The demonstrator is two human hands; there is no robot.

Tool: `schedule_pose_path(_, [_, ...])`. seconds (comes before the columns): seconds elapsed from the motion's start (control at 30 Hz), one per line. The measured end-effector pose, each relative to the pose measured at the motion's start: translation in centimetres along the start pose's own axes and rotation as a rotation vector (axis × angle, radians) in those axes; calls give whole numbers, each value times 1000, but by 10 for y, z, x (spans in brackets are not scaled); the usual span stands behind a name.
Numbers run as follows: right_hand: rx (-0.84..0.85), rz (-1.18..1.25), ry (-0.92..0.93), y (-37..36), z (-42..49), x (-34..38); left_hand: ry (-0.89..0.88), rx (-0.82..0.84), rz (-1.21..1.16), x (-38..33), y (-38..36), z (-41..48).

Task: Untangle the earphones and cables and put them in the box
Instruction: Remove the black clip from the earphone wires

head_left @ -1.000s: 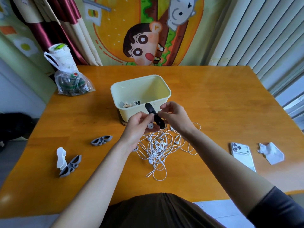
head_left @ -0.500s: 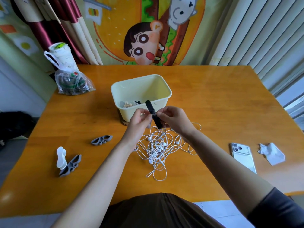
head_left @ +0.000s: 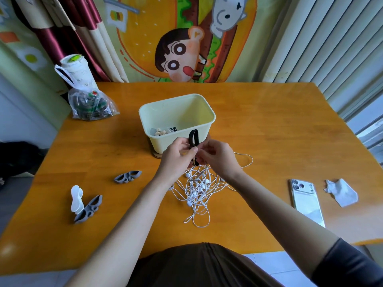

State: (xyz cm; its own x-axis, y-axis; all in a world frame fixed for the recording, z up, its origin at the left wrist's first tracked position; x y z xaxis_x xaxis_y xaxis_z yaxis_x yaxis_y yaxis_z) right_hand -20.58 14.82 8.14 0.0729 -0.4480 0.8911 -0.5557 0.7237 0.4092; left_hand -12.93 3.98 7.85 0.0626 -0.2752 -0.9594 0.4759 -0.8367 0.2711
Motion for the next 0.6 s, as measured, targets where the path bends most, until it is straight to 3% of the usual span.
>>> schedule_pose_path(0.27, [49, -93, -8, -5, -3, -9, 9, 27, -33, 17, -5, -6])
schedule_pose_path(0.6, [42, -287, 53, -2, -4, -7, -35, 39, 140, 20, 6, 2])
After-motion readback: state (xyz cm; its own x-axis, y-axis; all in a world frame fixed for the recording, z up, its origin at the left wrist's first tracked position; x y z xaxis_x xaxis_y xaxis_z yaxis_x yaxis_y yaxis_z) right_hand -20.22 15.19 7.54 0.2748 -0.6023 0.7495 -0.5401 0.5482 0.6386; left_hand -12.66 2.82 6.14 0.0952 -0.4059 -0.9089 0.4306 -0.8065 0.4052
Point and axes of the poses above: each hand's wrist, its own z-axis towards the middle knuckle, its own y-axis out of the back of the hand, x = y × z, the point moved 4 cm from there along z, towards the middle knuckle, and after that the axes turned 10 degrees about -y, right-handed, at the moved point
